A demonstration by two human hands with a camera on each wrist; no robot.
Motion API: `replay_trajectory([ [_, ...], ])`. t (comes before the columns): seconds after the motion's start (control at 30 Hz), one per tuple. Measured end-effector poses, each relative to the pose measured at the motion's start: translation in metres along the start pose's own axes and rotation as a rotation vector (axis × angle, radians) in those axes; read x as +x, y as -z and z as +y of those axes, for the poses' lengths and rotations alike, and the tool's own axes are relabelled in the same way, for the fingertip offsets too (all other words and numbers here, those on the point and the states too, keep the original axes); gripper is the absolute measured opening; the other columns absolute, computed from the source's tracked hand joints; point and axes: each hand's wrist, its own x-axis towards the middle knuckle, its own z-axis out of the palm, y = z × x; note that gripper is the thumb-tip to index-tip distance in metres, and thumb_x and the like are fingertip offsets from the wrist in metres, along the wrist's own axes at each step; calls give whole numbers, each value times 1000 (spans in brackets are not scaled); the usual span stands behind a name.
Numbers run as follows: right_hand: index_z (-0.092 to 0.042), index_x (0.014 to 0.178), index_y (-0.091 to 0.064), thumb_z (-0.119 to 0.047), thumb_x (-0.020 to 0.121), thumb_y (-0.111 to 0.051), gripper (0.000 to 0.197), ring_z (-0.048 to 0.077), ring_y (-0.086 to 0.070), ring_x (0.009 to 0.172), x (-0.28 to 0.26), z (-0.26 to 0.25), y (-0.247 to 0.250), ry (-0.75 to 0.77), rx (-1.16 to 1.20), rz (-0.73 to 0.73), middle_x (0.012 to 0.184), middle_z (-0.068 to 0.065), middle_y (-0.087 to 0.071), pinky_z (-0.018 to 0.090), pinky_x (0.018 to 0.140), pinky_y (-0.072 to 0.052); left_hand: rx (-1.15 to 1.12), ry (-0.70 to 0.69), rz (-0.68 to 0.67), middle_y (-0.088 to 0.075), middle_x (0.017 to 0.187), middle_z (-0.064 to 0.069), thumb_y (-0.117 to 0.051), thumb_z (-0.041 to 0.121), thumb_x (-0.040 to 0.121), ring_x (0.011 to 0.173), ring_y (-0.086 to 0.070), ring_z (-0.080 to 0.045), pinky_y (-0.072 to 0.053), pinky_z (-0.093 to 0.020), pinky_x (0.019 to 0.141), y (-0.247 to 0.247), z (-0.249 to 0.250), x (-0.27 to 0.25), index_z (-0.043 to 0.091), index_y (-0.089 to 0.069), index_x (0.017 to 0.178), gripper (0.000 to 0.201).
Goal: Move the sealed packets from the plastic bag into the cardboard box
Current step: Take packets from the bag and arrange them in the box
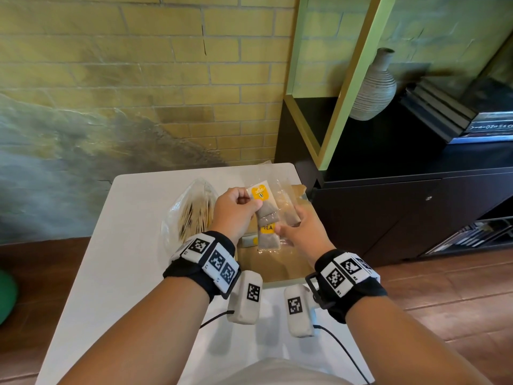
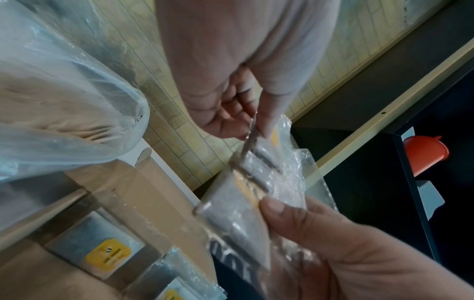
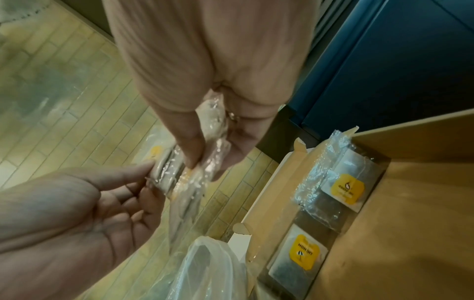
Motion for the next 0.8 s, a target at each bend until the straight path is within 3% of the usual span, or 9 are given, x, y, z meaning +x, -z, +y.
replay_trajectory([
  [0.1, -15, 130, -50, -10, 82, -69, 52, 8, -63, 69, 1, 2, 4, -18, 26, -2, 90, 2, -67, 15, 55, -51, -74, 43, 27, -52, 64, -2, -62, 5, 83, 54, -45, -13, -39, -23, 53, 4, 2, 4, 17, -55, 73, 17],
  [0.2, -14, 139, -41, -10, 83, -67, 62, 11, -64, 73, 2, 7, 10, -41, 64, 23, 99, 8, -67, 14, 56, -52, -149, 127, 50, -52, 68, -4, -54, 3, 87, 57, -46, -14, -40, -24, 56, 10, 3, 8, 17, -52, 73, 19],
  [0.27, -16, 138, -42, -8, 85, -65, 59, 15, -66, 82, 1, 9, 13, -40, 124, 39, 104, 5, -68, 19, 62, -55, -153, 170, 10, -51, 76, -8, -49, 3, 88, 67, -46, -20, -40, -30, 62, 11, 1, 9, 16, -49, 74, 20],
  [0.4, -18, 131, -47, -6, 88, -60, 47, 25, -66, 99, 2, 12, 12, -62, 201, 51, 112, 6, -66, 42, 81, -57, -117, 271, -141, -54, 85, -10, -46, 6, 88, 82, -54, -26, -51, -44, 80, 0, -6, 0, 15, -51, 88, 10],
  [0.47, -17, 126, -50, -9, 88, -61, 40, 28, -66, 98, 4, 17, 9, -85, 172, 50, 111, 9, -66, 41, 80, -57, -122, 334, -224, -55, 86, -11, -46, 7, 91, 79, -57, -26, -54, -46, 79, -8, -9, -8, 14, -52, 97, 11],
  [0.6, -14, 110, -56, -15, 92, -54, 19, 26, -66, 82, 5, 20, 2, -110, 153, -7, 97, 10, -67, 35, 67, -54, -107, 366, -275, -53, 93, -14, -46, 4, 94, 71, -60, -22, -58, -35, 65, -17, -14, -16, 11, -45, 110, 17],
  [0.67, -9, 100, -56, -11, 92, -49, 11, 17, -61, 64, 4, 19, 2, -132, 207, -23, 77, 5, -64, 29, 59, -50, -71, 355, -267, -56, 102, -16, -48, 5, 93, 84, -64, -28, -60, -41, 73, -19, -17, -16, 13, -44, 110, 19],
  [0.73, -12, 85, -56, -4, 91, -46, 15, 3, -49, 48, 4, 21, 3, -126, 186, -26, 57, -9, -55, 20, 53, -40, 1, 315, -236, -58, 113, -13, -52, 5, 91, 100, -63, -30, -56, -47, 85, -19, -23, -14, 19, -40, 113, 29],
  [0.8, -19, 76, -57, 1, 88, -50, 24, -1, -50, 51, 3, 24, 6, -95, 83, -30, 56, -12, -57, 17, 55, -38, 51, 262, -212, -58, 114, -7, -53, 3, 89, 104, -59, -25, -51, -42, 92, -20, -30, -13, 27, -39, 119, 41],
])
